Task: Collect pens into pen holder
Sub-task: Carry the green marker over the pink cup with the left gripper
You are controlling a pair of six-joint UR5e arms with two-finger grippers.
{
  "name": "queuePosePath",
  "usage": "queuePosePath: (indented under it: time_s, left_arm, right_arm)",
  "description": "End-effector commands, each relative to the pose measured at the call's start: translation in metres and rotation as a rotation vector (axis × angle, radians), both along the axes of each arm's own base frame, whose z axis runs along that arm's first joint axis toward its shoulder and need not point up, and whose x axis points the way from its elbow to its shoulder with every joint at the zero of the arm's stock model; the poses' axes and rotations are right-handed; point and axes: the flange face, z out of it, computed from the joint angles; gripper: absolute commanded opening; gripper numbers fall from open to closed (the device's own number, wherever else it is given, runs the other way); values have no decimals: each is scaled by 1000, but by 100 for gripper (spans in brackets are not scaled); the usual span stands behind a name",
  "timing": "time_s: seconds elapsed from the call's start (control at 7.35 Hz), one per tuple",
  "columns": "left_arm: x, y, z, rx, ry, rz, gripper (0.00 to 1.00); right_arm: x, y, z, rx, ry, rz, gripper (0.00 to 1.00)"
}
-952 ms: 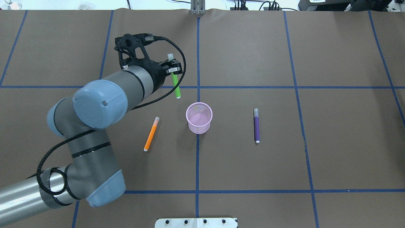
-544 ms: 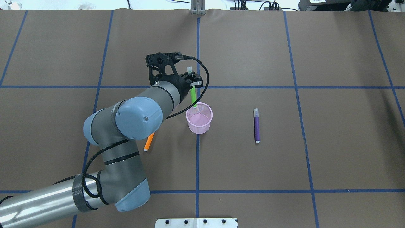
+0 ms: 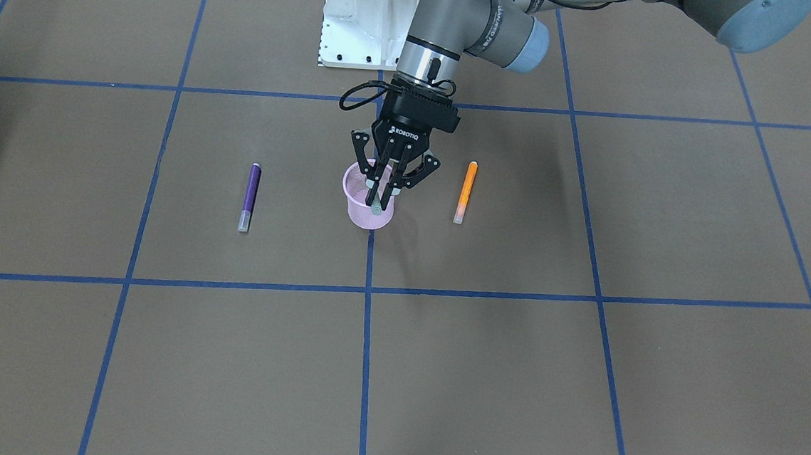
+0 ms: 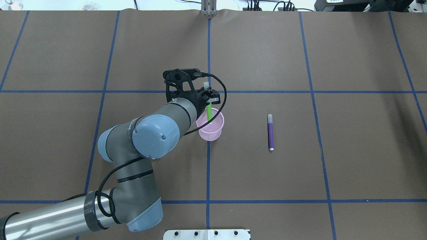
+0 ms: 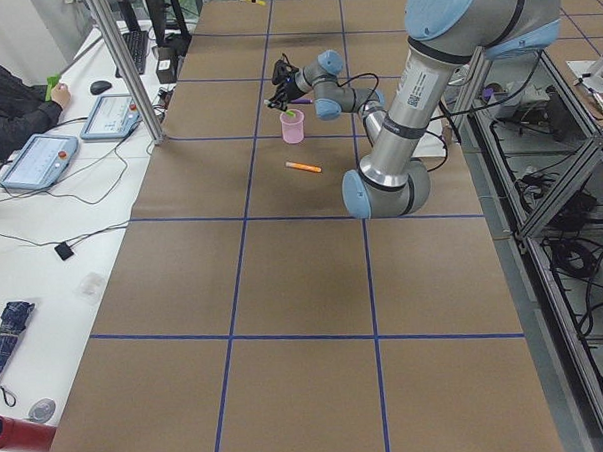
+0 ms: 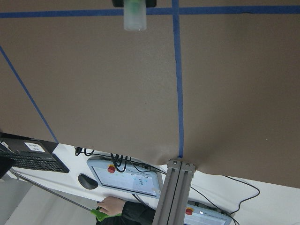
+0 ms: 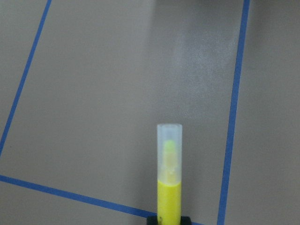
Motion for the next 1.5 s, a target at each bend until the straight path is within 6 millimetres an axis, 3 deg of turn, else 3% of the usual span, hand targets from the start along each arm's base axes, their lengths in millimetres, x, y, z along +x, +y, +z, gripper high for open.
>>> queuePosePath:
  time_s: [0.0,0.41,0.68,0.82,1.09,1.22,1.36]
  left_arm:
    - [7,9,3,0,-5,13,0]
    - [13,5,10,-2,-25,-11,0]
    - [20,5,17,-5,-32,-8,0]
    - [20,5,15,-3,-25,-8,9]
    - [15,7,9,4,-13,-6,76]
    - [14,6,10,5,-19,-8,100]
    - [11,7,4,8,-10,-5,100]
  right_arm:
    - [0,-1,-11,21,-1,2,0]
    - [-1,-3,-28,6,-19,31,0]
    - [-1,-3,-29,5,-20,33,0]
    - [-1,-3,-30,7,-20,33,0]
    - [-1,-4,-46,39,-22,32,0]
    - [-1,-3,-63,70,-23,34,0]
    - [-2,-6,-83,104,-27,34,0]
